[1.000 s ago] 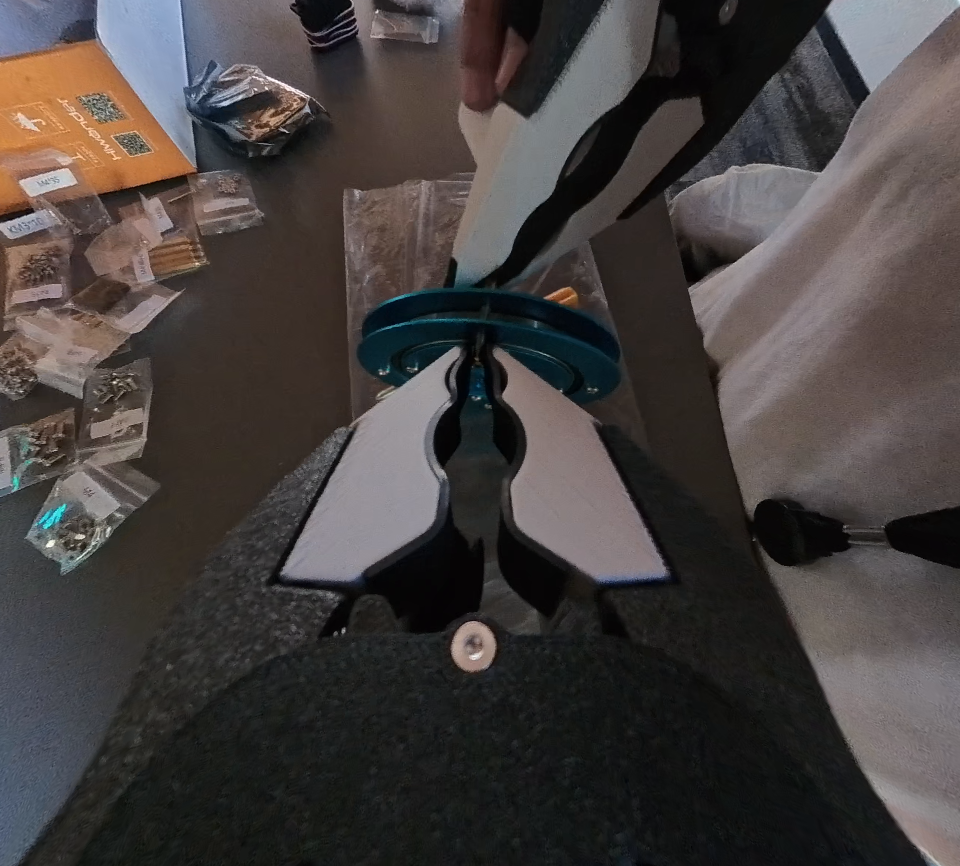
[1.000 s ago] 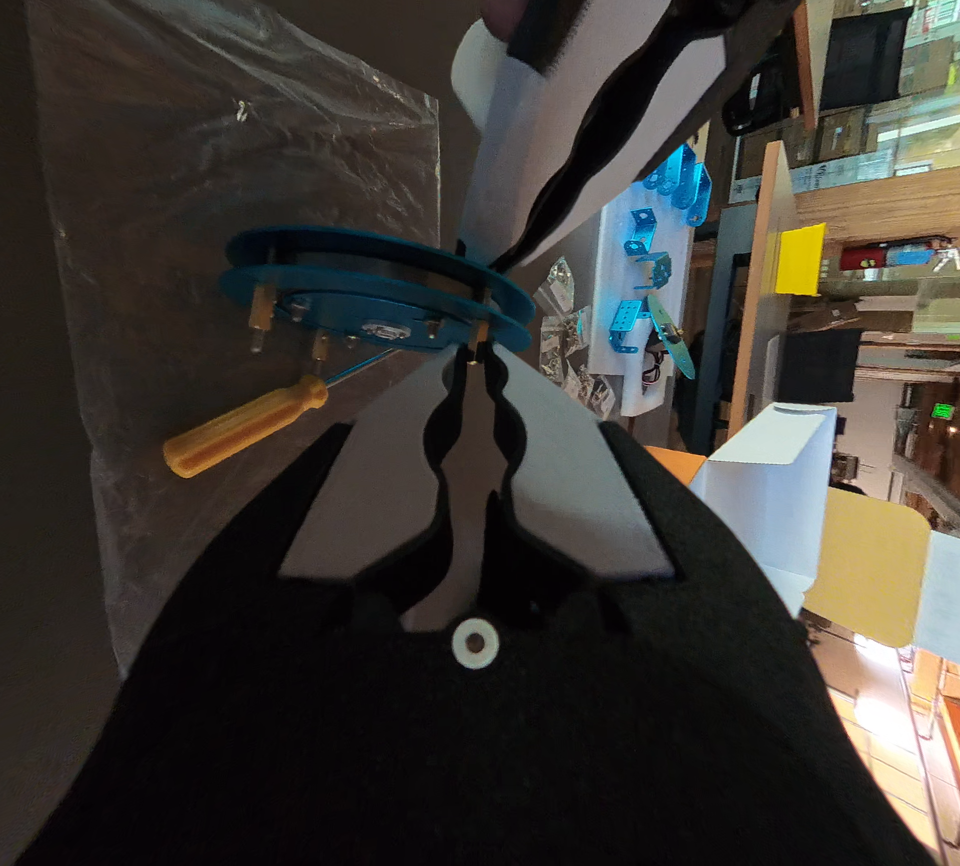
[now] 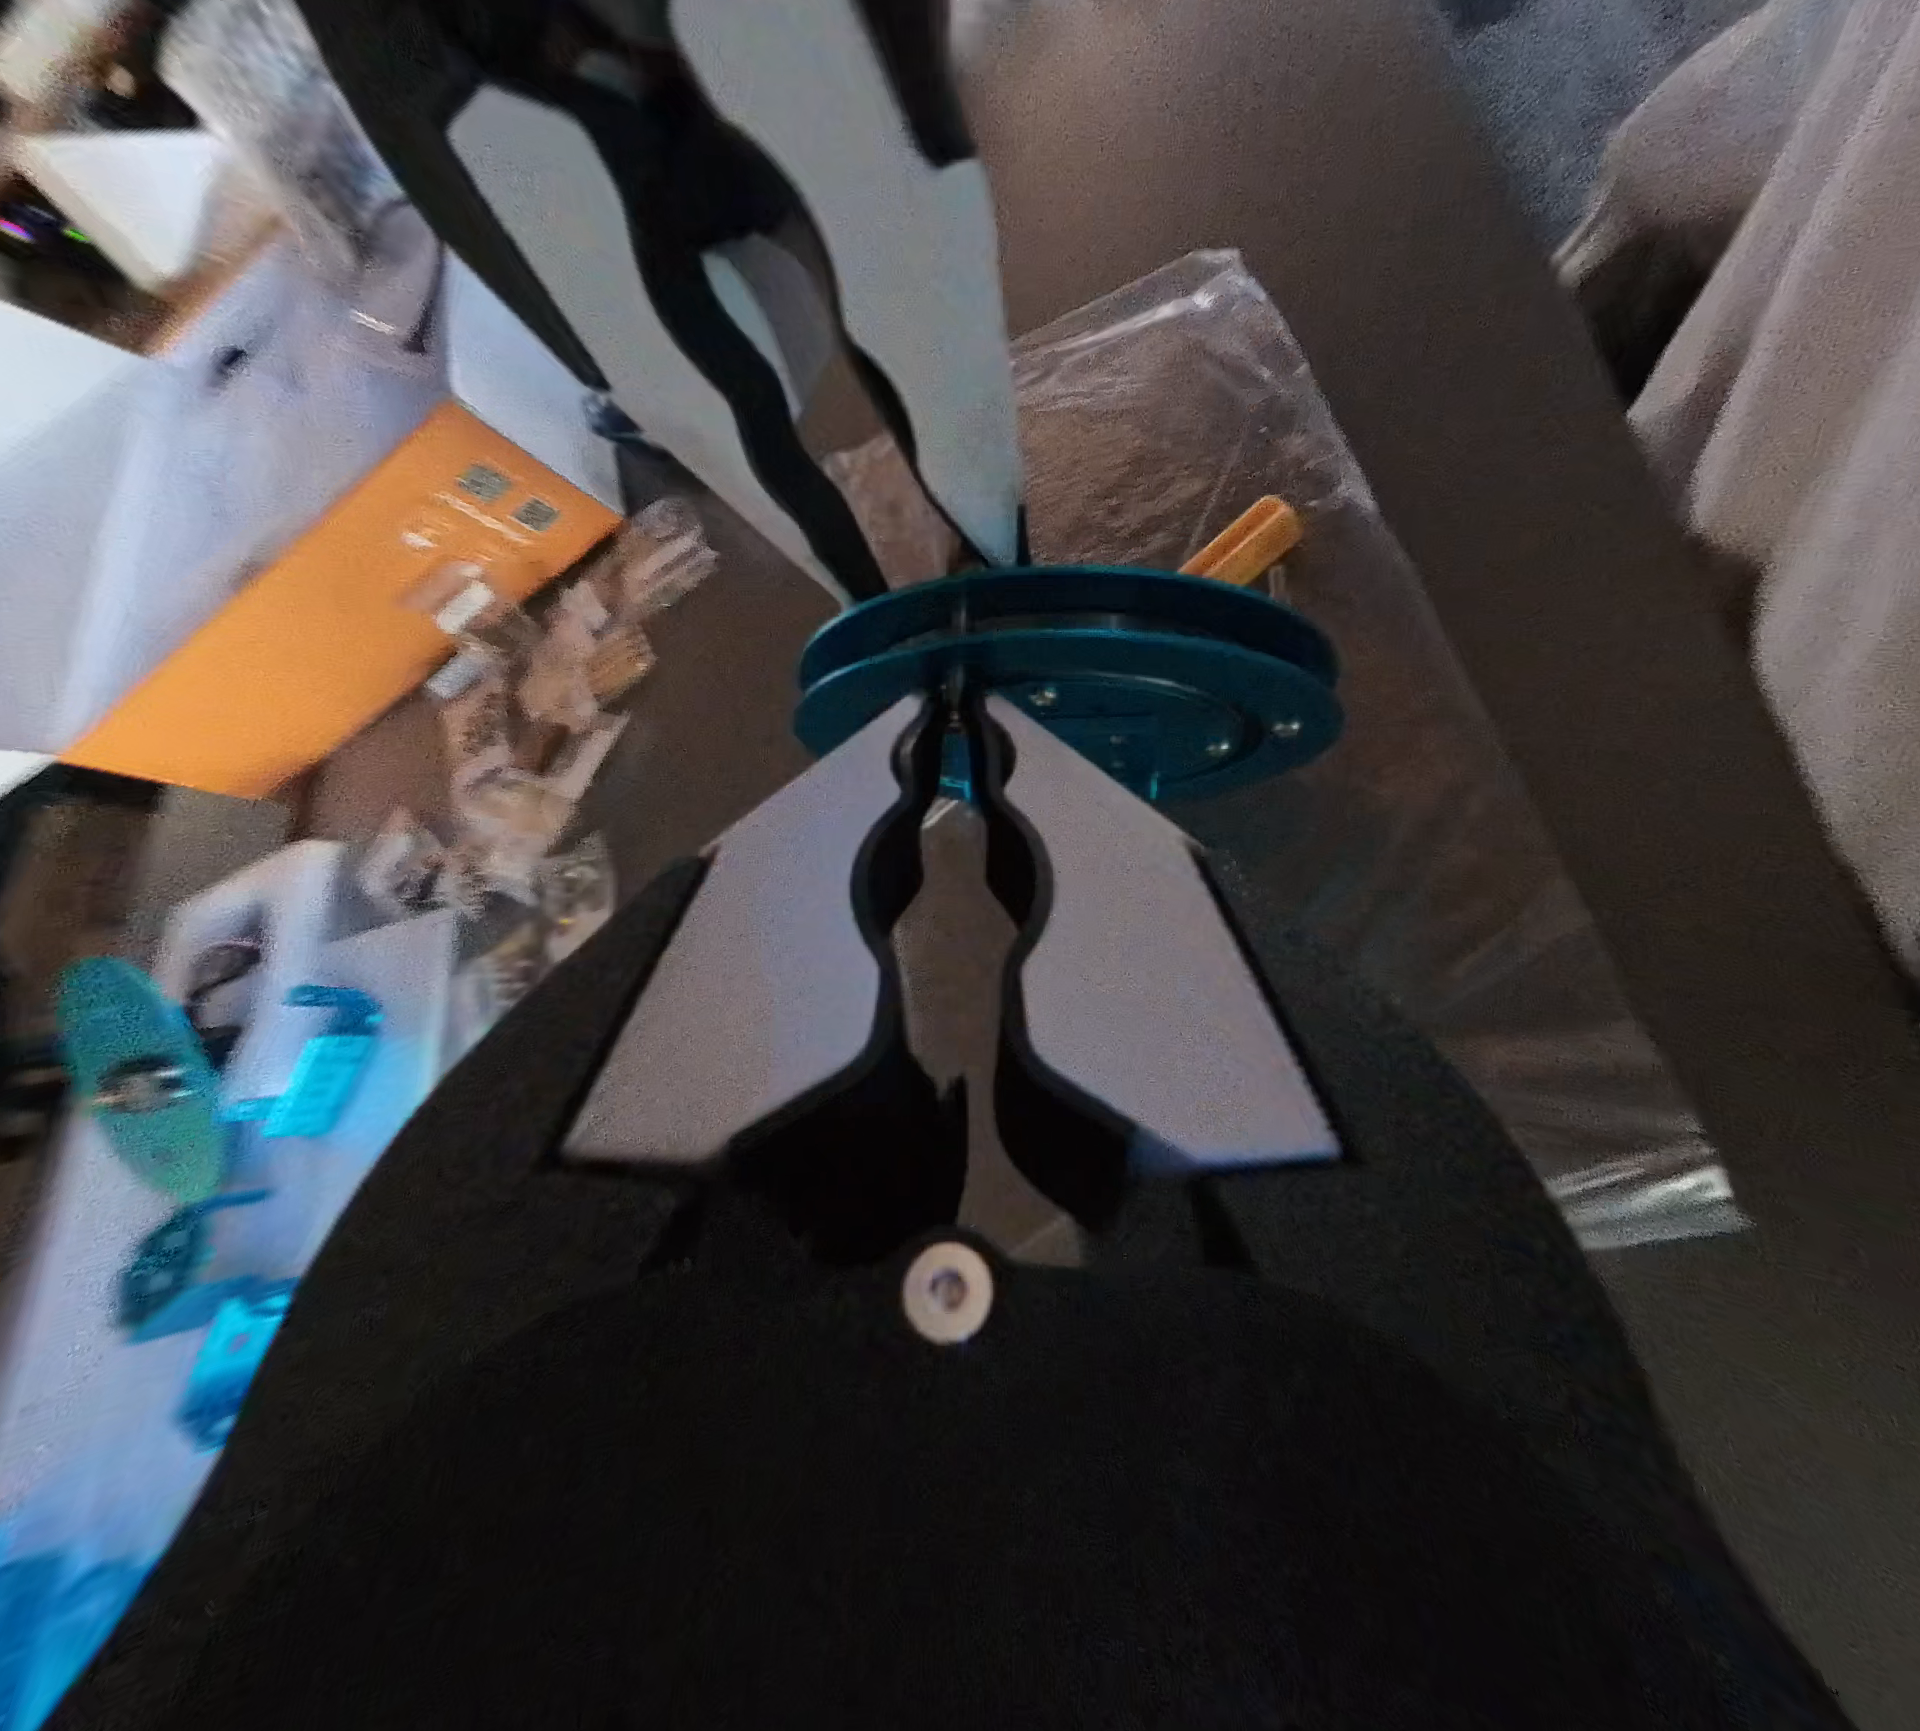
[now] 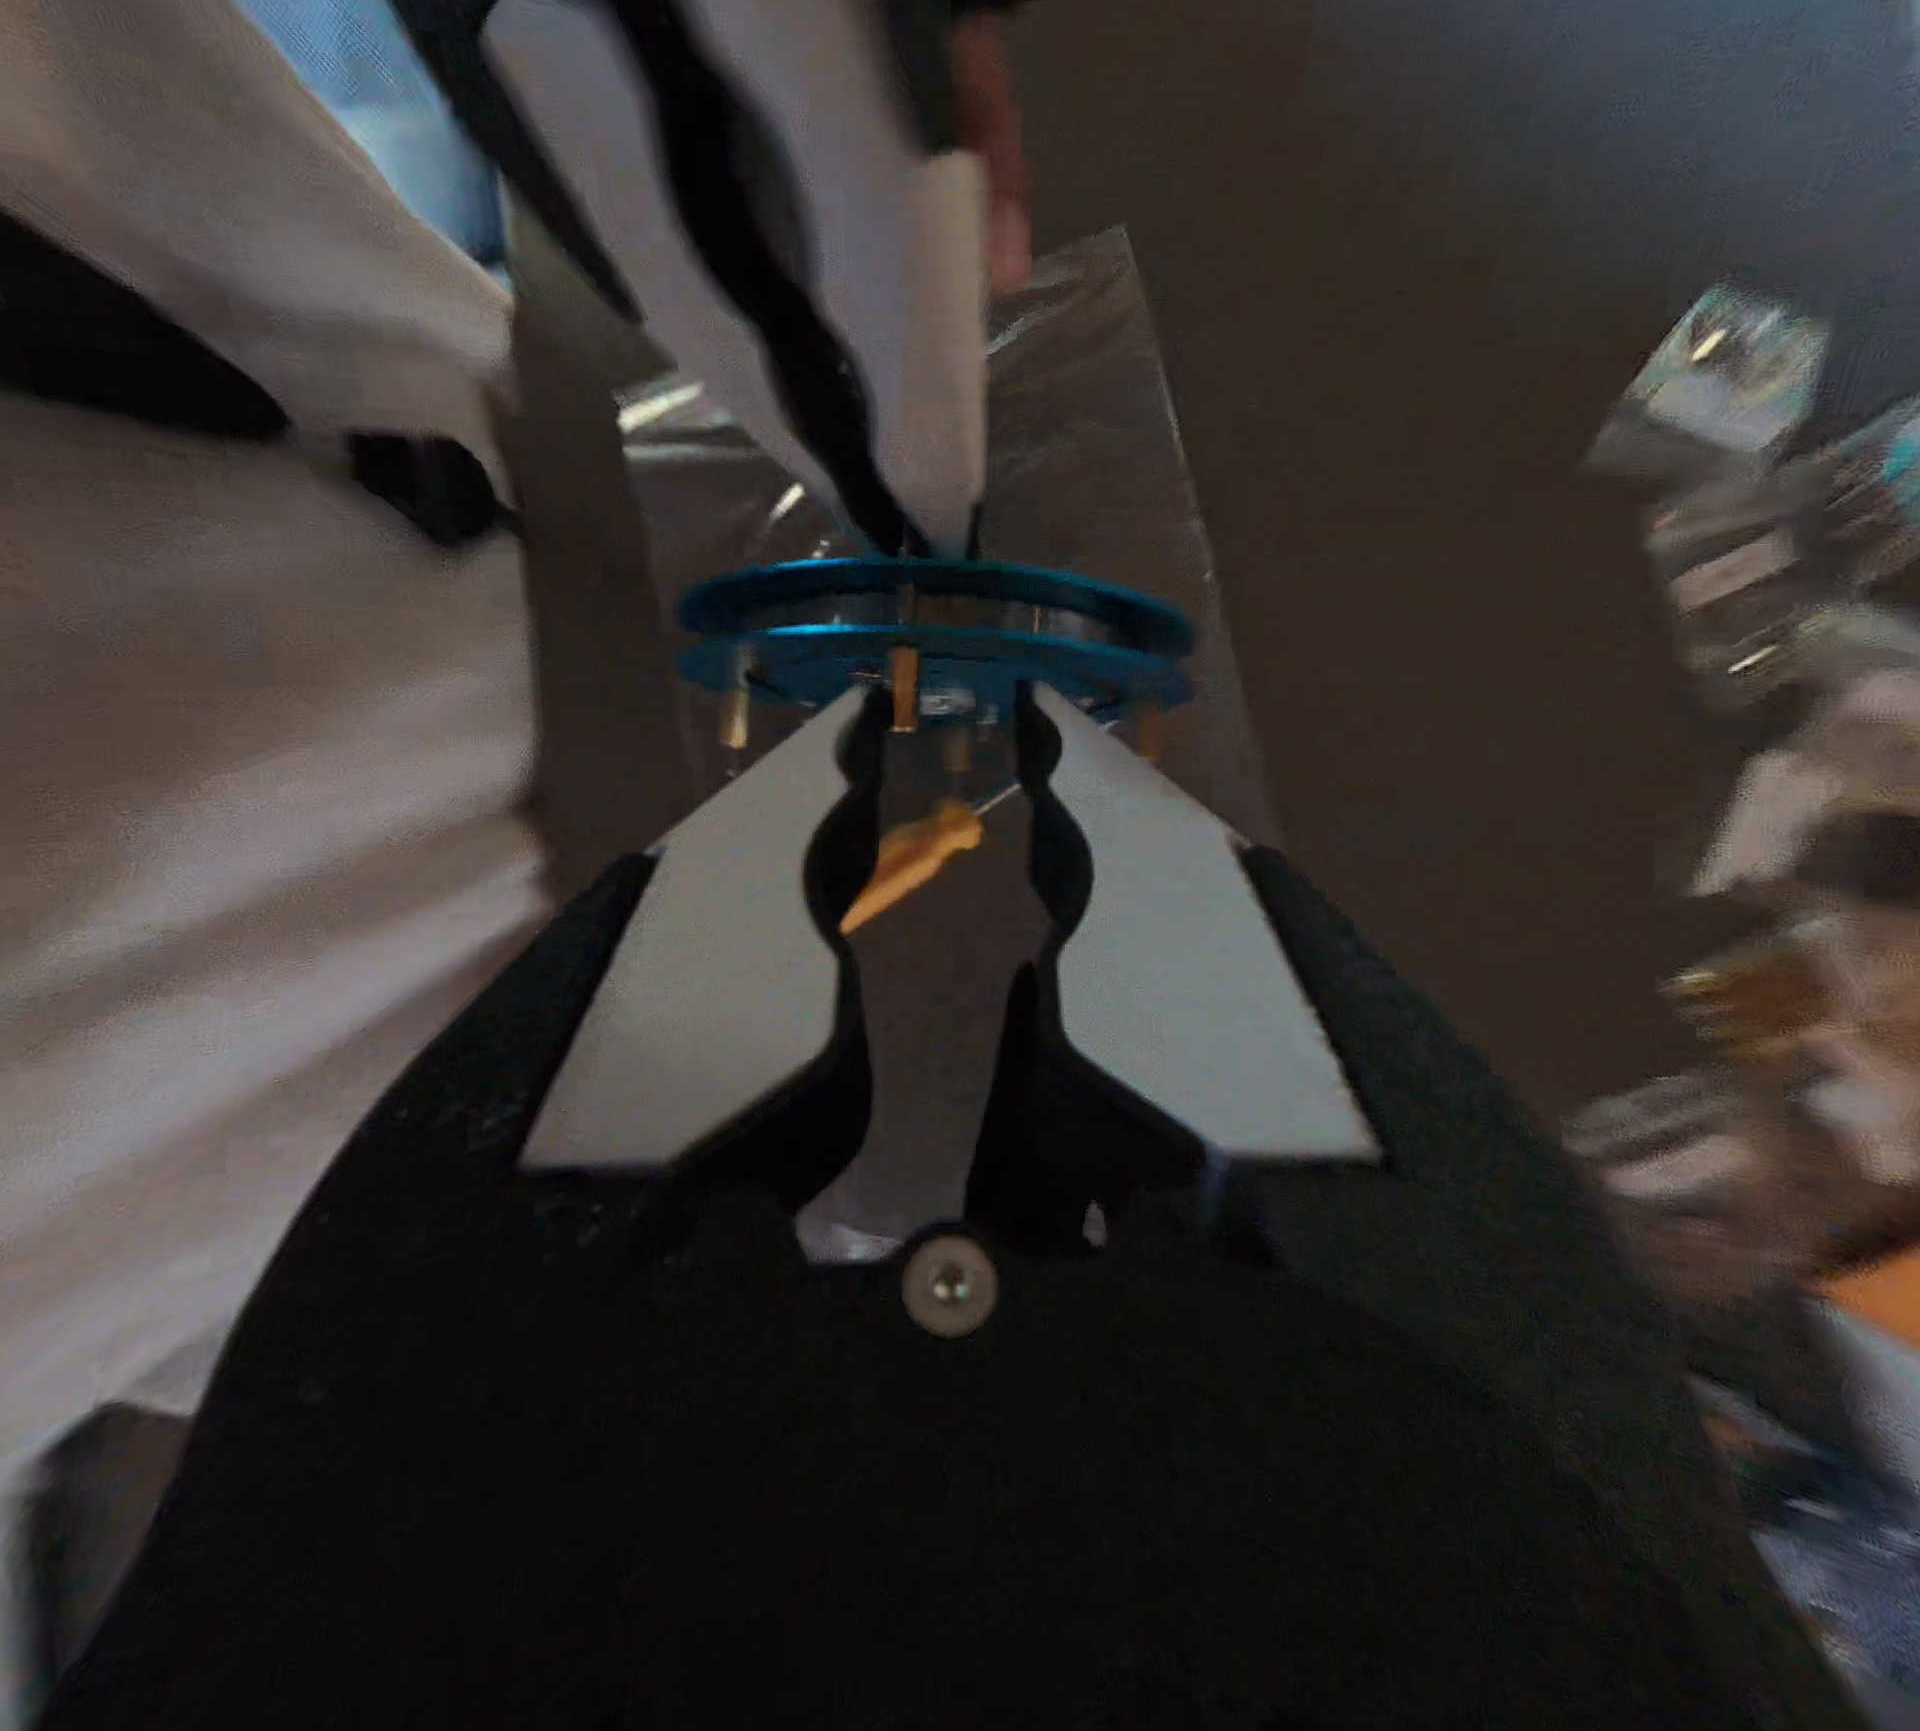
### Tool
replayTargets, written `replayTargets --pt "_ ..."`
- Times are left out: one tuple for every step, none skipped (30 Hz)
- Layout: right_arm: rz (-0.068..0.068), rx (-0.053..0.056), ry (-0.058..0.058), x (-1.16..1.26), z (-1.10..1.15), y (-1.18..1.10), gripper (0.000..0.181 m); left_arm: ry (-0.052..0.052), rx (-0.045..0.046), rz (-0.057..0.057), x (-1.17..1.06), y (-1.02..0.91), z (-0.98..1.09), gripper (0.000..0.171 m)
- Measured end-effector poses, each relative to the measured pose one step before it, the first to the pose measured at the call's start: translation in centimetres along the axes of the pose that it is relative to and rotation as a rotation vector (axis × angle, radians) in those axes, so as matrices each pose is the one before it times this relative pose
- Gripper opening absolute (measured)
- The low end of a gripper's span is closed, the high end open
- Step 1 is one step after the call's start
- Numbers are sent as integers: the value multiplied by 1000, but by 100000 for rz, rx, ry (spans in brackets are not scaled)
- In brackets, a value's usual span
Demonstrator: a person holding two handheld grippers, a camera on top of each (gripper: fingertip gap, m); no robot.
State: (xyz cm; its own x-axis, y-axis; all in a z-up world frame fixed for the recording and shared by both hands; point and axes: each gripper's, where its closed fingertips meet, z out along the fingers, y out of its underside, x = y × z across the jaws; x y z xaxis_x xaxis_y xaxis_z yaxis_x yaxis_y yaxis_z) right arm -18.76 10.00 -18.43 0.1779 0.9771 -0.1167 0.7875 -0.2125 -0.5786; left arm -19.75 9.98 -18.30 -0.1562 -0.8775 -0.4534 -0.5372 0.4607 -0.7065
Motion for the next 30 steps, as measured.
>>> replayTargets --pt "-8142 -2446 3949 -434 159 -113 13 5729 1229 -7497 120 -91 14 3" --pt "-5414 -2599 1501 -465 239 -52 9 2762 632 -3916 -12 -47 83 4" --pt "-2623 -1677 2839 128 73 -33 6 649 45 1406 42 10 24 3" --pt "2479 -912 -287 239 -10 73 5 -2649 -887 6655 -33 28 7 3" --pt "8558 -46 -7139 -75 -66 65 4 -4981 -1171 10554 77 -45 39 3" --pt "11924 1895 -11146 -256 -114 11 4 -7691 -1995 13952 -61 -31 53 3" --pt "14311 2607 -12373 -224 -60 52 3 -9148 -2344 14620 -219 10 55 3" --pt "16509 2506 -13336 -217 -64 41 3 -8413 -2189 12627 -251 65 65 3" --pt "14486 1944 -12157 -212 -63 14 3 -3471 -1283 2783 -177 3 39 3" --pt "3686 2178 -5255 5 -6 -76 4 2002 -496 -6583 -113 105 28 3" --pt "-5695 1366 2446 88 79 -76 4 4285 1158 -8847 -76 104 -36 3" --pt "-10491 750 8556 181 13 -189 4 5023 1564 -10111 9 138 -26 3" --pt "-14138 -237 13265 403 -122 -269 5 5833 730 -11723 27 185 -36 3" --pt "-15218 -1265 12727 194 -106 -181 6 7046 1412 -11247 167 7 -84 3" --pt "-11483 -2215 8896 -128 38 -91 5 7345 1906 -7165 343 -94 -130 3" --pt "-6384 -3087 6788 79 146 18 4 4133 950 -3169 211 -71 -77 3" --pt "-1147 -2260 3040 145 33 10 4 -362 -213 1285 -30 29 21 3" --pt "2643 -1350 -2715 -99 -34 86 4 -2327 -490 5759 29 -30 27 3" --pt "7843 225 -8522 -333 -43 87 4 -4068 -761 9804 147 -115 15 3" --pt "13483 1153 -12675 -384 -86 116 3 -6459 -1541 12198 38 -105 37 3" --pt "16767 2624 -13650 -176 -84 56 3 -8808 -2466 13630 -247 49 82 3" --pt "17058 3304 -14958 -198 -92 -44 3 -7919 -2718 11343 -310 166 108 3" --pt "10967 2976 -12006 -107 -48 -56 3 -3820 -1671 4958 -196 136 61 3" --pt "1434 2395 -4932 21 4 -103 3 815 -752 -3081 -92 136 26 3" --pt "-6030 1920 2600 87 -4 -167 3 3516 238 -8046 -39 127 -5 3" --pt "-11753 -146 7970 119 7 -70 4 4337 1515 -9338 32 64 4 3" --pt "-14925 -1548 12456 358 -75 -37 6 4957 735 -9561 105 155 55 3" --pt "-14578 -2549 16011 829 -202 -41 19 5822 379 -9725 106 46 -47 3" --pt "-13546 -3121 9595 -10 -78 45 15 7137 1539 -8204 270 -113 -80 3" --pt "-10850 -1826 5565 -381 70 -156 12 7033 1279 -5856 433 -169 -101 3"
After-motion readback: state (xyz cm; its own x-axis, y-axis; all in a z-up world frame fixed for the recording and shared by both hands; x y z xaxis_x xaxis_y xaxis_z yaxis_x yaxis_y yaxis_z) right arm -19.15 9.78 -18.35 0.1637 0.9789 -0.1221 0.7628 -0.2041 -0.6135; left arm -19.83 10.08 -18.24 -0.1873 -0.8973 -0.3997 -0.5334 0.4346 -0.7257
